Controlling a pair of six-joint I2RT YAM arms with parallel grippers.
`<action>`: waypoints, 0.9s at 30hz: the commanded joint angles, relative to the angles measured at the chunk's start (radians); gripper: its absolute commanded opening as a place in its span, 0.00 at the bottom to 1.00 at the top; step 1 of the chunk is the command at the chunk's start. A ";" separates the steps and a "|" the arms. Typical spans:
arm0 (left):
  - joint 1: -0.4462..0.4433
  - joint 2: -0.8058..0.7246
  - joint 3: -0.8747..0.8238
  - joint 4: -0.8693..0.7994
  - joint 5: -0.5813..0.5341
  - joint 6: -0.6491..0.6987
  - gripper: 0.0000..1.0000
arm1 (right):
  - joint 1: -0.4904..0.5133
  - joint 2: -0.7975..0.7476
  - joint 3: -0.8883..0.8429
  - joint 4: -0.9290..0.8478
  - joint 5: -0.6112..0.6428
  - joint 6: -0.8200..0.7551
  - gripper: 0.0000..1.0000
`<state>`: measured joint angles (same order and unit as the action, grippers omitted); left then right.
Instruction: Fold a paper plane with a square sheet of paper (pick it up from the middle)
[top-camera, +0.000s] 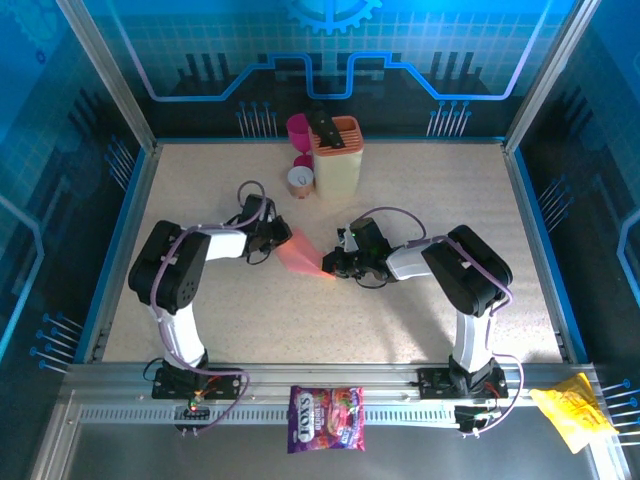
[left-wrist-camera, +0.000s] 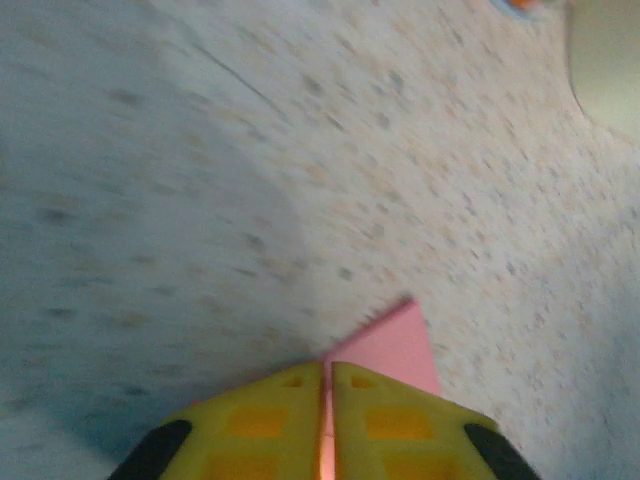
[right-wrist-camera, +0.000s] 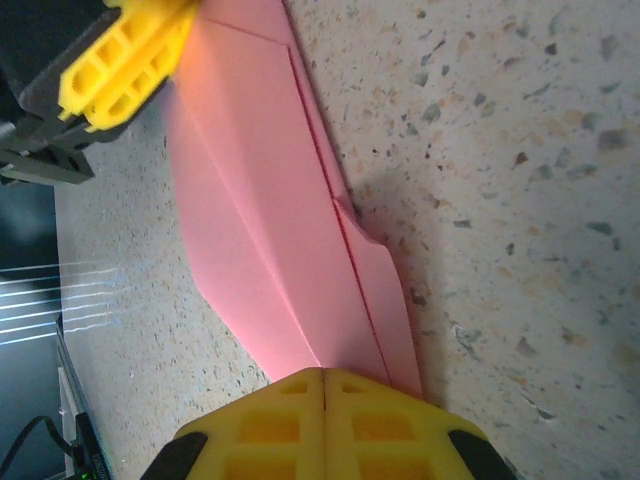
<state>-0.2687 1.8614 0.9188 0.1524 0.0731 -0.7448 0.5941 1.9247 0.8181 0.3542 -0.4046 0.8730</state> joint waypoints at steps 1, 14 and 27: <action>0.074 -0.046 -0.018 -0.150 -0.243 -0.017 0.24 | -0.018 0.131 -0.119 -0.392 0.133 -0.005 0.00; -0.145 -0.203 -0.085 -0.075 -0.133 -0.088 0.29 | -0.017 0.138 -0.128 -0.376 0.127 -0.002 0.00; -0.205 -0.054 -0.110 0.052 -0.128 -0.185 0.29 | -0.019 0.098 -0.128 -0.353 0.076 -0.002 0.00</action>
<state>-0.4625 1.7927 0.8330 0.2085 -0.0525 -0.9150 0.5877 1.9259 0.7982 0.4015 -0.4248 0.8837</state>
